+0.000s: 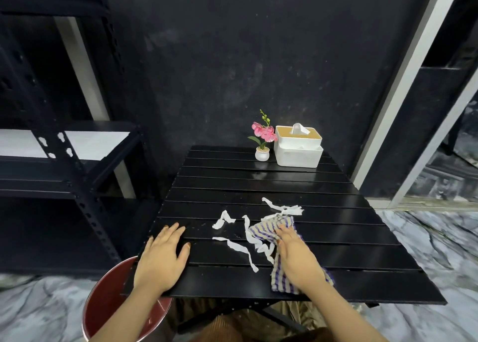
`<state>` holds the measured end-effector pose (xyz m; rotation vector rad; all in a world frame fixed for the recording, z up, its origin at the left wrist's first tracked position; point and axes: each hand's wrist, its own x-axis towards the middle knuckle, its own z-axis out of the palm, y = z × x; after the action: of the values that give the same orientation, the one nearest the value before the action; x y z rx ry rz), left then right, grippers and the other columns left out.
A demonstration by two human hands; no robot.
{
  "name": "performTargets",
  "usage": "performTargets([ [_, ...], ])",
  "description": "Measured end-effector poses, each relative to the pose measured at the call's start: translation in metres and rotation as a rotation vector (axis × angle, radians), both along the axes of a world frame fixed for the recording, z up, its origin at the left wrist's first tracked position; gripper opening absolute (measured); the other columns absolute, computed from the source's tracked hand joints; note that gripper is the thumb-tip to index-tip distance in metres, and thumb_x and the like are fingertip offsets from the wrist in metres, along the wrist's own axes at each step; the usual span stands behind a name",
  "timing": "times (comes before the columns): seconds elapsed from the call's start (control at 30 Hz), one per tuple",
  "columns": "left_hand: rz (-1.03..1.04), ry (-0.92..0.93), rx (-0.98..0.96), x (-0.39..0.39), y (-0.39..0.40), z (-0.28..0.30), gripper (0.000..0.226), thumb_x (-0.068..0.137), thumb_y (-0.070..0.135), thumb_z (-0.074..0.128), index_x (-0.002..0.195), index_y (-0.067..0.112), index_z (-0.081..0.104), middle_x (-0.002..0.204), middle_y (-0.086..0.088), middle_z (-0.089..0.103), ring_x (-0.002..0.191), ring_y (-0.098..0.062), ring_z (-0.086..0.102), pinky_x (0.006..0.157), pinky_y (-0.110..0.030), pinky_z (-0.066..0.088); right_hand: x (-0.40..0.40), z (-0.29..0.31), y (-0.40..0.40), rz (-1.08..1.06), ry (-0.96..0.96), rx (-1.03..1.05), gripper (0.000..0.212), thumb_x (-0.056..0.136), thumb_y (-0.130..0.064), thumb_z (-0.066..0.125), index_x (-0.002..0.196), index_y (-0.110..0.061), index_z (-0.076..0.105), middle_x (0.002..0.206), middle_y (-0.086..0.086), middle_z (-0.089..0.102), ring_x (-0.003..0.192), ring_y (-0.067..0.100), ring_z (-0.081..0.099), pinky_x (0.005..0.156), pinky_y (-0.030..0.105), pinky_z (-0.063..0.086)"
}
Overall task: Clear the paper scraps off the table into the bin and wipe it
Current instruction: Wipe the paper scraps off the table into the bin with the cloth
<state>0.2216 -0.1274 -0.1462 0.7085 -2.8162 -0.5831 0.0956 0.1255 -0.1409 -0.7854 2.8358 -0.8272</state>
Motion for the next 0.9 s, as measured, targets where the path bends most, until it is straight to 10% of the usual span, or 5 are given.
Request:
performTargets([
  [0.17,-0.027,-0.037,0.041,-0.007,-0.013,0.002,0.053,0.095,0.040,0.039,0.144,0.024,0.029,0.155,0.006,0.025,0.145,-0.012,0.016,0.120,-0.038,0.011,-0.013,0.025,0.029,-0.222,-0.088,-0.347,0.034,0.096,-0.008,0.036,0.126,-0.006,0.051,0.132,0.011,0.054,0.125,0.022,0.046,0.095,0.010,0.024],
  [0.33,-0.021,-0.037,0.029,-0.038,-0.034,0.011,0.053,0.095,0.037,0.041,0.144,0.021,0.029,0.155,0.002,0.026,0.145,-0.015,0.017,0.119,-0.039,0.012,-0.060,0.035,0.078,-0.467,-0.045,-0.392,0.035,0.097,-0.014,0.035,0.126,-0.008,0.053,0.113,0.018,0.062,0.111,0.030,0.055,0.099,0.038,0.038],
  [0.67,-0.045,-0.065,-0.001,-0.090,-0.048,-0.004,0.054,0.095,0.039,0.039,0.145,0.021,0.028,0.156,0.003,0.023,0.145,-0.014,0.015,0.120,-0.039,0.010,-0.134,0.000,0.128,-0.480,0.039,0.086,0.035,0.091,-0.024,0.048,0.125,-0.015,0.054,0.144,0.012,0.043,0.137,0.031,0.031,0.111,0.049,0.029],
  [0.9,-0.035,-0.017,-0.038,-0.091,-0.050,-0.015,0.054,0.095,0.040,0.038,0.145,0.021,0.029,0.156,0.005,0.023,0.145,-0.013,0.015,0.120,-0.037,0.010,-0.146,-0.003,0.083,-0.283,0.004,0.201,0.048,0.096,-0.018,0.035,0.143,-0.017,0.025,0.155,0.010,0.020,0.144,0.026,0.013,0.118,0.039,0.016],
])
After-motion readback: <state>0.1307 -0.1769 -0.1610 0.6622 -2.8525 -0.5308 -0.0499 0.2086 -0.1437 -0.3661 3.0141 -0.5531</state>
